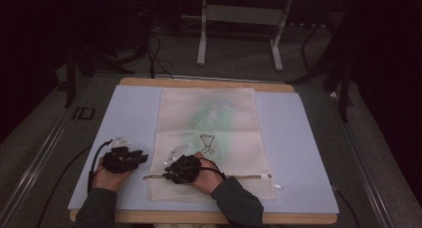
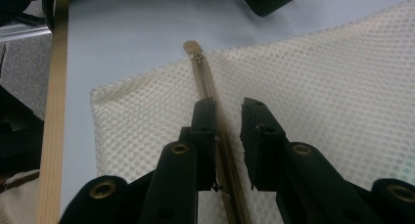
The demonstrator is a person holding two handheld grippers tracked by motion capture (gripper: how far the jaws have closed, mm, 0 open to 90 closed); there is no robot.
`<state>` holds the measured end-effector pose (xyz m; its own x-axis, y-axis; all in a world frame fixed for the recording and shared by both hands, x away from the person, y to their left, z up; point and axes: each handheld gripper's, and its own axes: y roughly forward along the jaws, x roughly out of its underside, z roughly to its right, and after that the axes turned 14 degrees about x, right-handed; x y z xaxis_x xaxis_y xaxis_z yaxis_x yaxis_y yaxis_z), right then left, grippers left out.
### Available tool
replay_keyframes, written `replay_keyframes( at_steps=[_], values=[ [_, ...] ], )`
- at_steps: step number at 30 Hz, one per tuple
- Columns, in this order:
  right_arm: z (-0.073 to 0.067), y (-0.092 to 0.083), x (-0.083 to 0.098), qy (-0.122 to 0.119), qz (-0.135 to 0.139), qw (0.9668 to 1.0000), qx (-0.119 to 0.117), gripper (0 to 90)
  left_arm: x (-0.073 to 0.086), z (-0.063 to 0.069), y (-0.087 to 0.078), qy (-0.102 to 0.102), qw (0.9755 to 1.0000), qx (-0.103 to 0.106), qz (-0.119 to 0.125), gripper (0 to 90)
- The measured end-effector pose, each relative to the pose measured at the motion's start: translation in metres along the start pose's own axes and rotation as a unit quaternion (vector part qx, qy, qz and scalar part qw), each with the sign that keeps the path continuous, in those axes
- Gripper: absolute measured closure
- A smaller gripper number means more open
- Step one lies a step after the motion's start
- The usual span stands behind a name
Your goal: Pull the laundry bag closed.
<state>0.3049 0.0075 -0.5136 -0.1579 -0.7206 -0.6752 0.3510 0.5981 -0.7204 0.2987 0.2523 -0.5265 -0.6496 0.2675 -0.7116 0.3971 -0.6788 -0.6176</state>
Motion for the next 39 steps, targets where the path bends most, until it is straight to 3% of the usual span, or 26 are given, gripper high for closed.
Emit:
replay_keyframes(
  at_steps=[12, 39],
  values=[
    [-0.004, 0.011, -0.008, 0.005, 0.003, 1.0, -0.007, 75.6, 0.0, 0.0, -0.001, -0.001, 1.0, -0.001, 0.002, 65.0],
    [-0.022, 0.037, -0.034, -0.018, 0.002, 0.9996, -0.023, 76.2, 0.0, -0.002, -0.003, -0.006, 1.0, -0.003, 0.007, 65.0]
  ],
)
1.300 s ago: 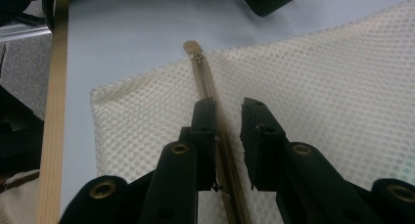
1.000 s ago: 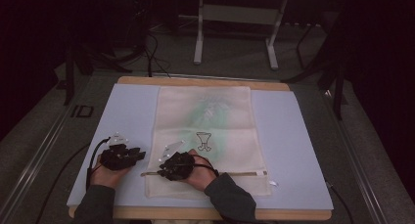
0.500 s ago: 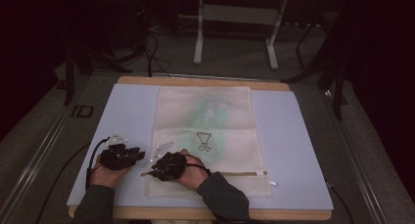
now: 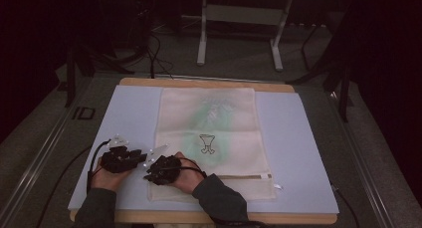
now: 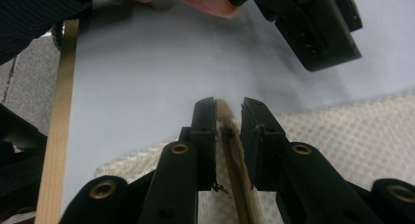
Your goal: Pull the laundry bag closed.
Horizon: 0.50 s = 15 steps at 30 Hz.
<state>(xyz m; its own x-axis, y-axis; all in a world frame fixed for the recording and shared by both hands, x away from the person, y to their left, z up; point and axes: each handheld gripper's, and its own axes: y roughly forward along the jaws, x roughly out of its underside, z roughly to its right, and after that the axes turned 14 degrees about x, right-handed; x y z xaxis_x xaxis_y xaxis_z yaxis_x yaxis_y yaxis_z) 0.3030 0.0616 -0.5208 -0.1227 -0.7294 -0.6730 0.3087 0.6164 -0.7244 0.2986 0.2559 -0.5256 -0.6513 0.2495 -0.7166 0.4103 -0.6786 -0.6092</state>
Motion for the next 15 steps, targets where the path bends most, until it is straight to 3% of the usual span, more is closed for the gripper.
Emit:
replay_keyframes(
  at_steps=[15],
  values=[
    [-0.009, 0.019, -0.012, -0.022, -0.019, 0.9995, 0.01, 76.2, 0.0, -0.001, -0.002, -0.004, 1.0, 0.0, 0.005, 65.0]
  ],
)
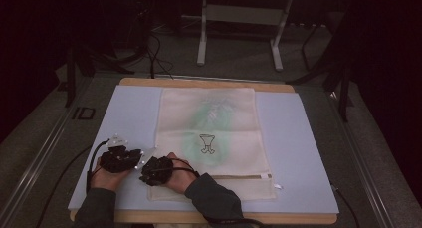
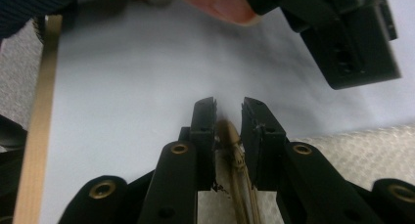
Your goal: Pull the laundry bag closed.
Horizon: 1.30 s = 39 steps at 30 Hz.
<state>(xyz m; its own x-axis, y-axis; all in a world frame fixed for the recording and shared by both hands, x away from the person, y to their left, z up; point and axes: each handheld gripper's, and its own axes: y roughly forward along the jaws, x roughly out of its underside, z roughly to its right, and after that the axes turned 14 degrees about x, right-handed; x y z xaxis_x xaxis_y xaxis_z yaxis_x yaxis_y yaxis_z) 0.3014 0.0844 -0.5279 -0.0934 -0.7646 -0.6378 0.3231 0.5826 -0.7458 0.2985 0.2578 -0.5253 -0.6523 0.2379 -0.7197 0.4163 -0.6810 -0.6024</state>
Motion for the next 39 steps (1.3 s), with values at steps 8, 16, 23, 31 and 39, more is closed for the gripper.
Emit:
replay_keyframes(
  at_steps=[8, 16, 23, 31, 39],
  values=[
    [0.001, 0.001, -0.001, 0.005, 0.003, 1.0, 0.006, 80.8, 0.0, 0.0, 0.0, -0.001, 1.0, 0.002, 0.002, 65.1],
    [0.005, -0.009, 0.0, 0.033, 0.033, 0.9989, -0.007, 80.8, 0.0, -0.001, -0.002, -0.003, 1.0, 0.003, 0.004, 65.1],
    [0.014, -0.026, 0.012, 0.036, 0.04, 0.9985, -0.01, 80.9, 0.001, 0.0, -0.001, -0.003, 0.9998, 0.021, 0.005, 68.2],
    [0.017, -0.028, 0.033, 0.042, 0.025, 0.9987, -0.013, 80.7, 0.0, 0.004, 0.003, 0.012, 0.9985, 0.052, -0.007, 76.4],
    [0.015, -0.029, 0.038, 0.041, 0.023, 0.9989, -0.009, 80.7, 0.0, 0.011, 0.011, 0.035, 0.995, 0.087, -0.033, 89.4]
  ],
)
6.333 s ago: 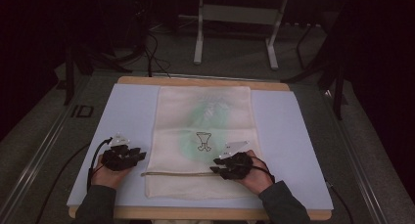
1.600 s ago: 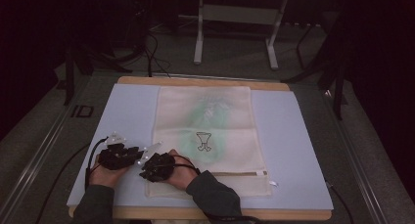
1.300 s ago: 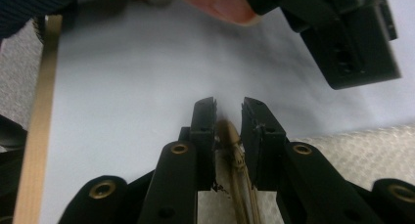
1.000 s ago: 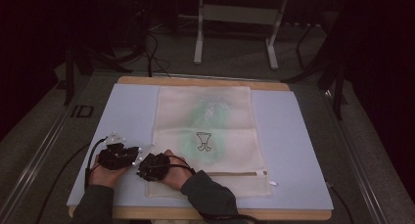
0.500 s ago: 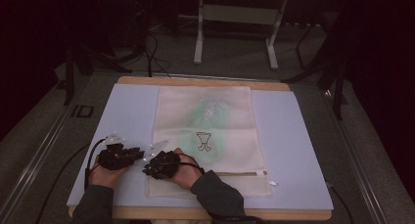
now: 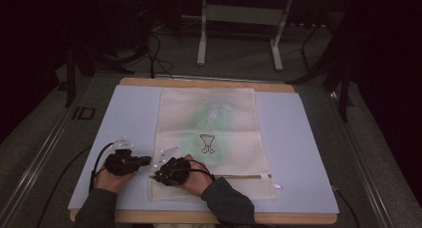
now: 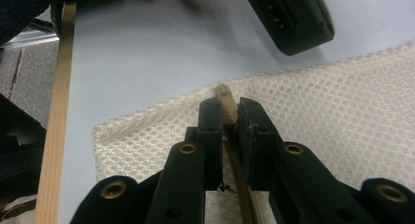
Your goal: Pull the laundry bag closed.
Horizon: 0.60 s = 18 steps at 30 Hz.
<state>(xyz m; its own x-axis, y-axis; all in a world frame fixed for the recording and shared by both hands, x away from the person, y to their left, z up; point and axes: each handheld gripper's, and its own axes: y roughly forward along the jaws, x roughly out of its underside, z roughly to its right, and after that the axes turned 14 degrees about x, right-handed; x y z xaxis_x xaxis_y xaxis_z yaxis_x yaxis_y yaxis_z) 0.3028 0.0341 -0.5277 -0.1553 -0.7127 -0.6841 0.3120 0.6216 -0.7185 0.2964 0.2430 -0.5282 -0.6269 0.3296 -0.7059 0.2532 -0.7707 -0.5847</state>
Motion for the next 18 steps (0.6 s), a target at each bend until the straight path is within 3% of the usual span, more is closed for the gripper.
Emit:
replay_keyframes(
  at_steps=[5, 12, 18],
  values=[
    [0.0, 0.0, 0.0, -0.001, -0.002, 1.0, 0.0, 80.5, -0.001, 0.003, 0.009, 0.008, 0.9997, 0.013, -0.021, 89.4],
    [-0.002, 0.003, -0.002, -0.003, -0.003, 1.0, 0.001, 80.0, -0.001, 0.005, 0.014, 0.011, 0.9992, 0.014, -0.036, 89.4],
    [-0.004, 0.005, -0.004, -0.01, -0.005, 0.9999, 0.007, 81.1, -0.001, 0.004, 0.015, -0.005, 0.999, 0.02, -0.039, 89.6]
  ],
)
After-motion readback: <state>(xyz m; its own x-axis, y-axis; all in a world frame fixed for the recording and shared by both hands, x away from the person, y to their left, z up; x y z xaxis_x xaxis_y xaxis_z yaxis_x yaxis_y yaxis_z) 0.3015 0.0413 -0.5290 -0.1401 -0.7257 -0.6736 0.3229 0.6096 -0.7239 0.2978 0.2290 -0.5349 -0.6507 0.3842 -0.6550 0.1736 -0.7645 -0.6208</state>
